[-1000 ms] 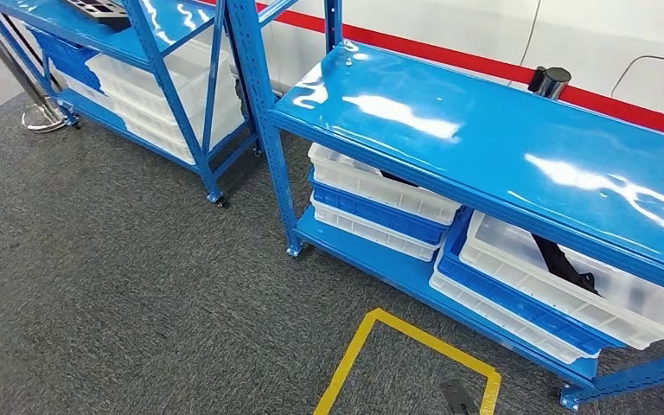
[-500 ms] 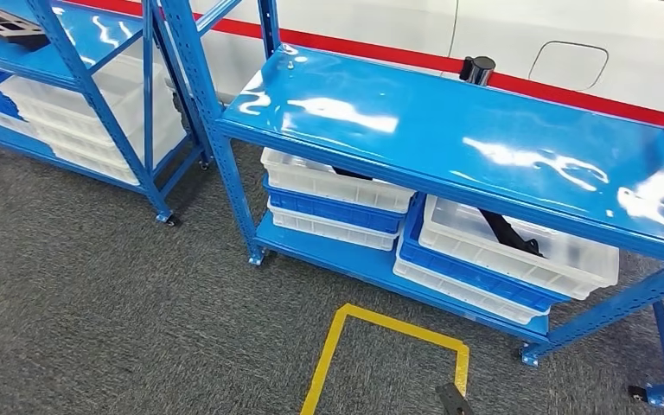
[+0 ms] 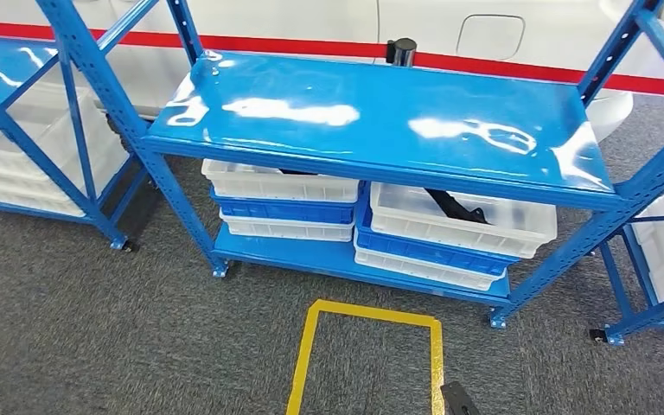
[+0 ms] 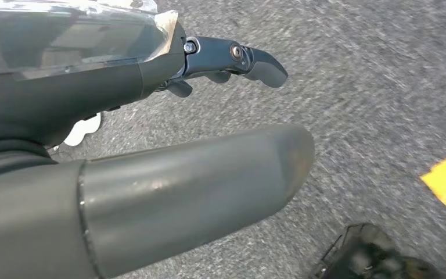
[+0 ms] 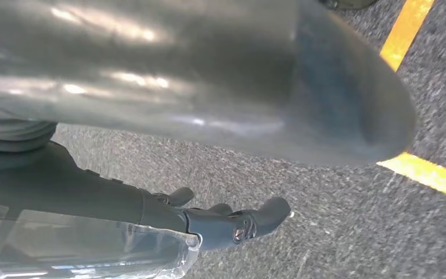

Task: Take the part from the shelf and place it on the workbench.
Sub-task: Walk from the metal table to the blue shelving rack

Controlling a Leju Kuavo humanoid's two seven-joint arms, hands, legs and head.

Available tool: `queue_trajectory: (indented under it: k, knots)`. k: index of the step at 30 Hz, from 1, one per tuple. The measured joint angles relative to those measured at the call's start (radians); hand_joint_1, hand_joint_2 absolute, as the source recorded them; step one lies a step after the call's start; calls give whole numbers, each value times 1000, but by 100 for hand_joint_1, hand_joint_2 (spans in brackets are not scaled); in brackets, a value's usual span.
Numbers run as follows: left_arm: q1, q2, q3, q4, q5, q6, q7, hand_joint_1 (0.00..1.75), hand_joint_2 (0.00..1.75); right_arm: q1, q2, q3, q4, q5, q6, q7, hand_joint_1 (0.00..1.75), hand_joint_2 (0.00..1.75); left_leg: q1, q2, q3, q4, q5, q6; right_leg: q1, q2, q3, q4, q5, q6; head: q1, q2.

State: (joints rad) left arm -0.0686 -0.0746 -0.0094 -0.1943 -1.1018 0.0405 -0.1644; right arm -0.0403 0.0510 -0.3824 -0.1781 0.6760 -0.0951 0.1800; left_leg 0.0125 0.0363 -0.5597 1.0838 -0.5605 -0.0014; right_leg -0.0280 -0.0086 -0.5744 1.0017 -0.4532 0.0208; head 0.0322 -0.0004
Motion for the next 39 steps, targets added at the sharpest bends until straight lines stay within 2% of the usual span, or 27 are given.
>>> queue_trajectory:
  k: [1,2,3,4,5,6,8,10,12,13,15,16,17,18,19,20,21,23,24,25,26,29,30,33,34,36,39]
  knots:
    - [2,0,0,0,-1,0,0,0,0,-2,0,0,0,0,0,0,0,0,0,-23,-30,65,-34,-1,1,11,-1,0,0,-5,-1,0]
    - [4,0,0,1,-2,0,0,0,0,-3,0,0,0,1,0,-1,0,0,0,-32,-64,133,-63,-2,3,23,-1,1,1,-9,-2,0]
    - [6,0,0,1,-4,0,0,0,0,-3,0,-1,0,3,0,-1,0,0,0,-36,-92,183,-76,-2,5,37,-1,1,1,-10,-2,0]
    - [6,0,0,1,-5,0,1,0,0,-2,0,-2,0,4,0,-2,0,0,0,-37,-105,201,-70,-1,6,51,-1,1,1,-11,-2,0]
    - [6,0,0,1,-6,0,1,0,0,0,0,-4,0,6,0,-3,0,0,1,-39,-99,179,-44,2,6,65,1,2,1,-11,-2,0]
    - [6,0,0,1,-6,0,1,0,0,0,0,-5,0,7,0,-3,0,0,1,-47,-76,125,-6,5,7,79,2,2,1,-10,-2,0]
    - [5,0,0,1,-6,0,2,0,0,0,2,-6,0,13,0,-6,0,0,3,-88,-17,-6,55,14,9,104,2,4,2,-8,-2,0]
    - [5,1,0,1,-5,1,4,0,0,-1,2,-6,0,25,-3,-14,0,0,2,-115,8,-68,71,20,10,123,-4,5,4,1,-1,0]
    - [4,0,0,1,-5,4,6,0,0,2,1,-5,0,38,-10,-21,0,0,-2,-102,9,-76,75,28,9,137,-13,3,8,15,-1,0]
    - [2,-1,0,1,-6,6,8,0,0,5,0,-5,0,41,-14,-22,0,0,-2,-95,11,-82,79,33,9,128,-18,7,7,21,-1,0]
    - [-1,-3,1,0,-8,8,9,0,0,5,0,-4,0,42,-18,-21,0,0,1,-79,16,-95,89,43,14,83,-46,61,-21,24,4,0]
    - [0,-4,1,0,-8,8,9,0,0,3,-1,-4,0,42,-19,-20,0,0,-1,-70,17,-97,90,45,14,54,-71,116,-47,20,7,0]
    - [1,-5,1,0,-9,7,9,0,0,0,-2,-4,0,42,-20,-20,0,0,-2,-60,16,-97,90,47,15,36,-102,183,-76,17,9,0]
    - [2,-5,1,0,-9,7,9,0,0,-2,-3,-4,0,42,-22,-19,0,0,-2,-51,15,-97,90,47,14,27,-129,242,-97,16,10,0]
    - [3,-6,1,0,-9,6,9,0,0,-3,-4,-4,0,42,-22,-18,0,0,-2,-43,15,-97,90,47,12,23,-141,272,-105,20,10,0]
    - [3,-6,1,0,-9,6,8,0,0,-2,-5,-4,0,43,-23,-17,0,0,-1,-38,15,-97,89,47,9,19,-133,263,-98,28,10,0]
    - [3,-6,1,0,-9,6,7,0,0,-1,-6,-4,0,45,-24,-16,0,0,1,-35,16,-96,88,45,4,17,-104,214,-79,39,10,0]
    - [2,-6,1,0,-8,6,4,0,0,-1,-6,-4,0,50,-25,-16,0,0,0,-31,17,-92,83,35,-4,9,-25,77,-36,57,11,0]
    - [2,-5,1,0,-7,6,1,0,0,-2,-6,-4,0,53,-26,-16,0,0,-3,-30,18,-89,80,29,-6,8,2,29,-24,57,10,0]
    - [1,-5,1,0,-6,7,-1,0,0,-2,-6,-4,0,55,-27,-16,0,0,-6,-29,17,-86,77,24,-8,8,16,4,-19,53,9,0]
    - [1,-4,1,0,-5,7,-4,0,0,-2,-4,-4,0,57,-28,-16,0,0,-8,-29,16,-84,76,25,-8,10,18,0,-19,48,7,0]
    - [2,-2,1,0,0,8,-9,0,0,1,-2,-4,0,58,-30,-16,0,0,-5,-29,17,-87,81,47,-7,11,17,0,-16,42,5,0]
    - [2,-2,1,0,1,8,-9,0,44,1,-2,-4,0,59,-31,-16,0,0,-4,-29,18,-89,82,50,-4,11,17,0,-16,41,5,0]
    - [2,-2,1,0,5,8,-10,0,175,0,-3,-4,0,61,-32,-15,0,131,-1,-29,21,-95,84,49,1,11,18,0,-18,37,5,0]
    - [2,-2,1,0,7,8,-10,0,175,0,-3,-4,0,60,-31,-15,0,175,-1,-29,21,-96,85,47,3,11,18,0,-18,35,5,0]
    - [4,-1,1,0,20,4,-7,0,175,1,-3,-4,0,50,-24,-15,0,175,0,-29,21,-99,86,37,5,11,17,1,-18,28,5,0]
    - [17,2,1,-2,74,-1,4,0,175,10,-6,4,-3,8,-10,-20,0,175,3,-29,22,-101,86,11,8,11,17,1,-18,23,5,0]
